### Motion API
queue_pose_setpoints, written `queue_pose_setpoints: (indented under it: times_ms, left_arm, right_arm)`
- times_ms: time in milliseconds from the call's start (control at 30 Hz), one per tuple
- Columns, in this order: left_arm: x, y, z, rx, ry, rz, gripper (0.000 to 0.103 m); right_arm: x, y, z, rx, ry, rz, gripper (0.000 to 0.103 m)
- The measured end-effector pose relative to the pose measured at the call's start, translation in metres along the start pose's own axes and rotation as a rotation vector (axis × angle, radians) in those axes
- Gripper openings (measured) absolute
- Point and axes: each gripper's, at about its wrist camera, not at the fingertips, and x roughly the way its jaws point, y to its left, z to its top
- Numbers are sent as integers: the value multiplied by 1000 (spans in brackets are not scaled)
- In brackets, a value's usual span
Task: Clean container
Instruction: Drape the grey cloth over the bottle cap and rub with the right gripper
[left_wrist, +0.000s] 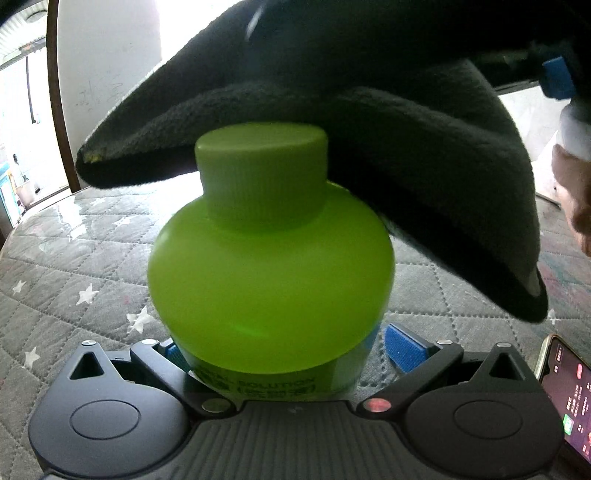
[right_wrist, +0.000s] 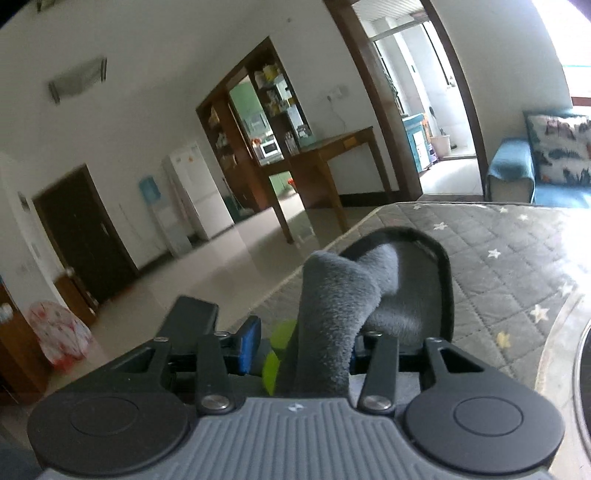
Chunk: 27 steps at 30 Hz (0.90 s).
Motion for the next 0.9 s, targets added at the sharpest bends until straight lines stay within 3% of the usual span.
queue_pose_setpoints:
  times_ms: [433, 900]
  left_arm:
    - [-3, -1, -2, -2, 0, -1, 103]
    - [-6, -4, -3, 0, 0, 0, 103]
  right_arm:
    - [-3, 46, -15, -138, 21, -63, 48]
    - [-27, 89, -26, -182, -21, -142, 36]
